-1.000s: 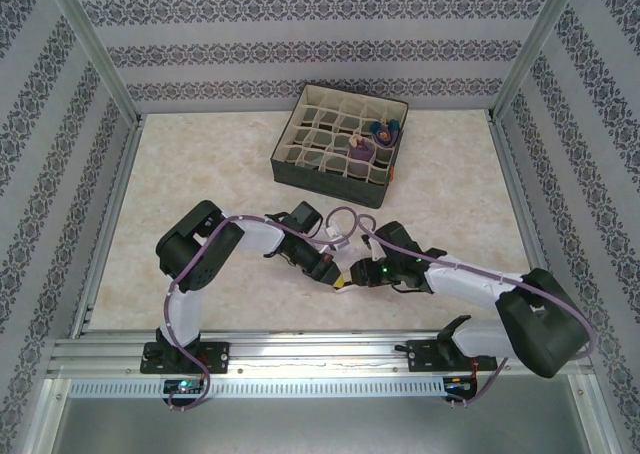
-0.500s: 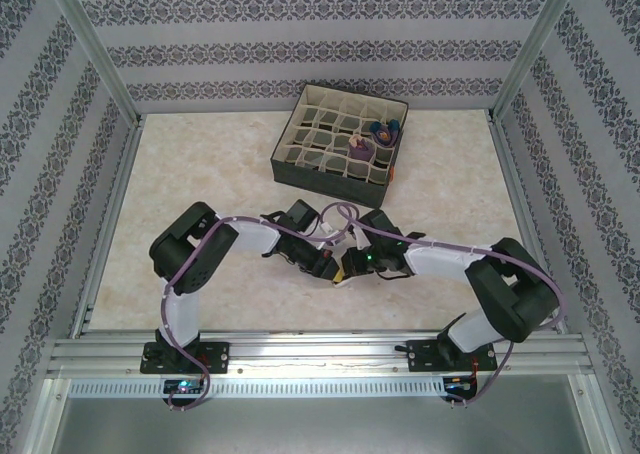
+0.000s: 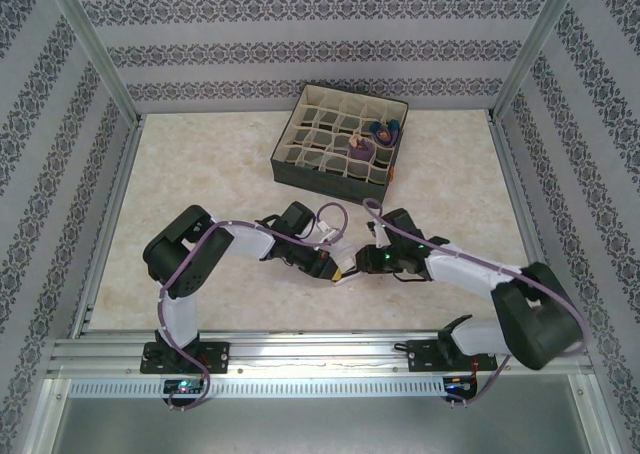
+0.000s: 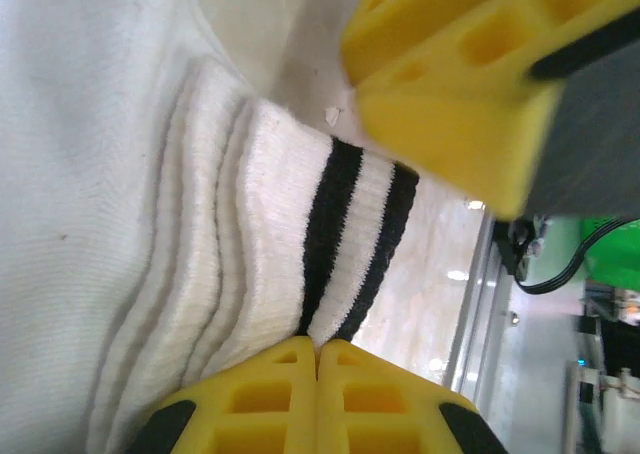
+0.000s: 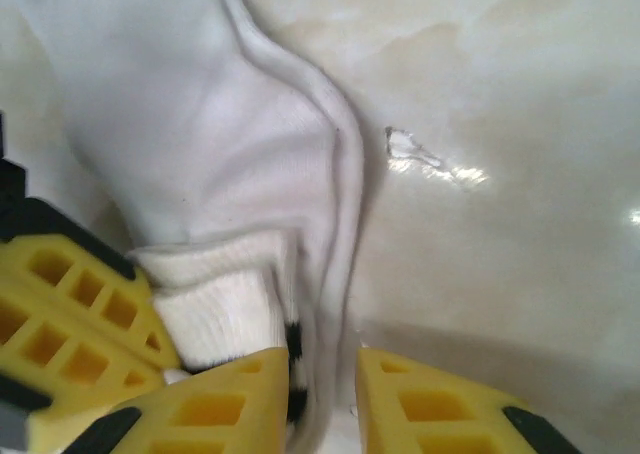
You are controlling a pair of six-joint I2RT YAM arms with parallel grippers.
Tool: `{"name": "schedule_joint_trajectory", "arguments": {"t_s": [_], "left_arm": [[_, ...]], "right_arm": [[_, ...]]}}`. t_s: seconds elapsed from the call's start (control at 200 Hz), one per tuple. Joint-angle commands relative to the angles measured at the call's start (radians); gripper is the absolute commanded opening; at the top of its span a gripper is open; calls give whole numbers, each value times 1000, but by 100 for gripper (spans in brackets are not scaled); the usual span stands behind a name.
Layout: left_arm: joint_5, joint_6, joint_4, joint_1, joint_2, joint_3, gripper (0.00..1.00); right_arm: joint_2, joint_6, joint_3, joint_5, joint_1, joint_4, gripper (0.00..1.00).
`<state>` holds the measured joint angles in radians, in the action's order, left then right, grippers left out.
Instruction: Roll the socks
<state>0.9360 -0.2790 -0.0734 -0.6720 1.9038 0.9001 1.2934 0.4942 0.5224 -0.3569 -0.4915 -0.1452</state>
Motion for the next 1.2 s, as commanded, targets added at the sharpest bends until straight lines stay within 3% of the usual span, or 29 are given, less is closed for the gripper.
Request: {"name": "schedule_joint_trajectory", "arguments": {"t_s": [0.0, 0.23, 0.51, 0.864, 0.989, 1.199], "left_arm": [[-69, 134, 131, 17, -15, 15, 0], [-49, 234, 283, 16, -40, 75, 0], [16, 195, 275, 26, -43, 101, 0], [106, 20, 183, 139, 29, 54, 0], [111, -9, 153, 150, 37, 42, 0], [137, -65, 84, 173, 36, 15, 0]], "right_arm": [[-80, 17, -22, -86, 48, -6, 16], [65, -44, 53, -294, 53, 25, 12], [261, -70, 116, -344, -4, 58, 14], [273, -135, 62, -409, 9, 111, 45], [278, -175, 81, -448, -5, 101, 48], [311, -241, 141, -350, -87, 35, 45]]}}
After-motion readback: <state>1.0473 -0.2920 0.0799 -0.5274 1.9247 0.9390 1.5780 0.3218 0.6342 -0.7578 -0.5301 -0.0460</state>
